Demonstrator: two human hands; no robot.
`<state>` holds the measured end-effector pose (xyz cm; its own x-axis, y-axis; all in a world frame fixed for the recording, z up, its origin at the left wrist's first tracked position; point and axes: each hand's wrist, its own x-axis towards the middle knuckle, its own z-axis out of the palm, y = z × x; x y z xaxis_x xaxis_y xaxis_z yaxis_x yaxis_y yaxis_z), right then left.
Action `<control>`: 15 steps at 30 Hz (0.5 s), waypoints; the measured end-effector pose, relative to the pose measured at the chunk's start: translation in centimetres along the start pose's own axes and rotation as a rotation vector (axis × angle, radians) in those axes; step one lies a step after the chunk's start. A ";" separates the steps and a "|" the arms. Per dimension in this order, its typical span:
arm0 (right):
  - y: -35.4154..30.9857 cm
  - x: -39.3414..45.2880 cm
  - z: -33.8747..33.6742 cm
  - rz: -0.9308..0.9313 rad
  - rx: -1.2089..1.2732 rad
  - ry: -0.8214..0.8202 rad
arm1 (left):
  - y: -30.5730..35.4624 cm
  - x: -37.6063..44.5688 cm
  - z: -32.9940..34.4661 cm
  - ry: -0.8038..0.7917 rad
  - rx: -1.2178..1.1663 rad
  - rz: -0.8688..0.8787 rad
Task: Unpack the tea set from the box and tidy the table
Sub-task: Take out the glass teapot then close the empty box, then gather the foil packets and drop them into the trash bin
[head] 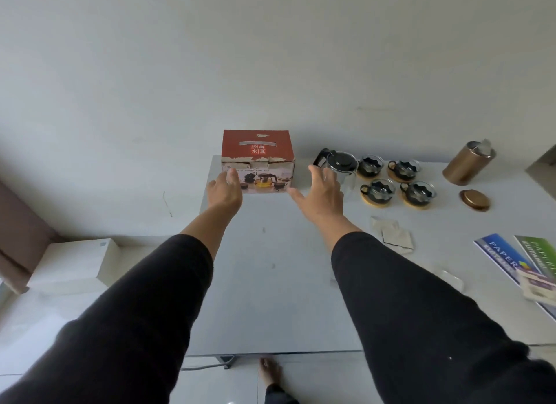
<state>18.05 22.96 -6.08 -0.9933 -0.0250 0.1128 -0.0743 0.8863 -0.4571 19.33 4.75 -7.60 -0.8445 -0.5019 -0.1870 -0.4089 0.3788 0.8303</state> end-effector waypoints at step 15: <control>12.1 -8.7 -6.4 0.163 -0.020 -0.043 | 2.7 -11.9 9.1 -0.293 0.202 0.128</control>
<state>26.36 36.86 -7.00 -0.9950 0.1000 0.0002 0.0893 0.8893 -0.4486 25.11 18.87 -7.90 -0.9442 -0.2079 -0.2555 -0.3293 0.5845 0.7416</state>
